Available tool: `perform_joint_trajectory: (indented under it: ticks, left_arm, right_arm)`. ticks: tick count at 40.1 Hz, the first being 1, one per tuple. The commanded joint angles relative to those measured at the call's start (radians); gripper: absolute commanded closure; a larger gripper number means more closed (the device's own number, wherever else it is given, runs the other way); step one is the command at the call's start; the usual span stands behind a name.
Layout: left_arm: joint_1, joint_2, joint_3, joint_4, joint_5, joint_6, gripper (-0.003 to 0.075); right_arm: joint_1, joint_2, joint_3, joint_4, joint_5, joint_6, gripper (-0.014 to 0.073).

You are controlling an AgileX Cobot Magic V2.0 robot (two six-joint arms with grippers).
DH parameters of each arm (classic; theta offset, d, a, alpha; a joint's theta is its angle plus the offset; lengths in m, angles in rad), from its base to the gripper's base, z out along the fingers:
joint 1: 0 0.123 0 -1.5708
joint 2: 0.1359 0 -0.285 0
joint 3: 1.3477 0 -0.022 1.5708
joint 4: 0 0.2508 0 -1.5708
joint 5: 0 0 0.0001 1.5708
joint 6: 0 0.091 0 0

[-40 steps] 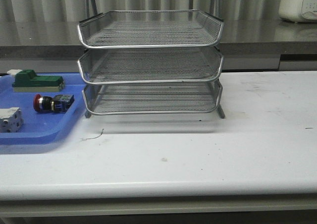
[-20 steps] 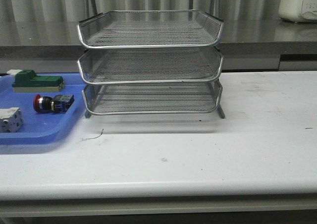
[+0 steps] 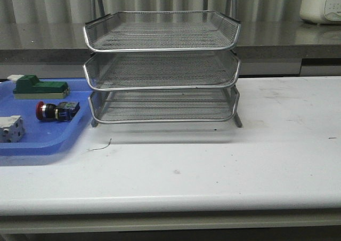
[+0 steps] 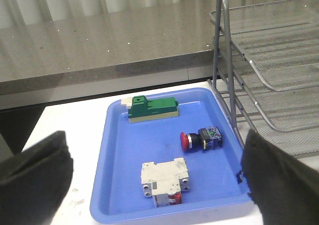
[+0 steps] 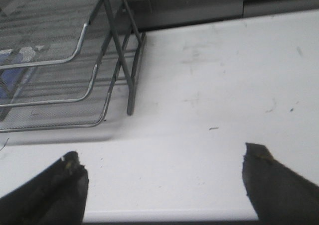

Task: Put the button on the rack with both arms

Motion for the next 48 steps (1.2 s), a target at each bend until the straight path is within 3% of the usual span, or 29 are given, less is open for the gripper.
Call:
perform_joint_trajectory:
  ticks: [1, 16, 24, 35, 43, 48]
  left_arm:
    - [0.001, 0.012, -0.032, -0.011, -0.076, -0.010, 0.0071]
    - [0.001, 0.012, -0.032, -0.011, -0.076, -0.010, 0.0071]
    - [0.001, 0.012, -0.032, -0.011, -0.076, -0.010, 0.0071]
    - [0.001, 0.012, -0.032, -0.011, -0.076, -0.010, 0.0071]
    - [0.001, 0.012, -0.032, -0.011, -0.076, -0.010, 0.0071]
    - [0.001, 0.012, -0.032, -0.011, -0.076, -0.010, 0.0071]
  right_arm:
    - [-0.001, 0.122, -0.063, 0.090, -0.096, -0.004, -0.0048]
    - [0.012, 0.623, -0.269, 0.295, -0.134, -0.004, -0.0048]
    - [0.103, 0.838, -0.401, 0.364, -0.109, -0.007, -0.0043]
    - [0.172, 0.997, -0.485, 0.519, -0.108, -0.017, 0.0077]
    - [0.172, 1.040, -0.517, 0.667, -0.049, -0.217, 0.0092]
    - [0.172, 1.046, -0.521, 0.883, -0.010, -0.421, 0.0092]
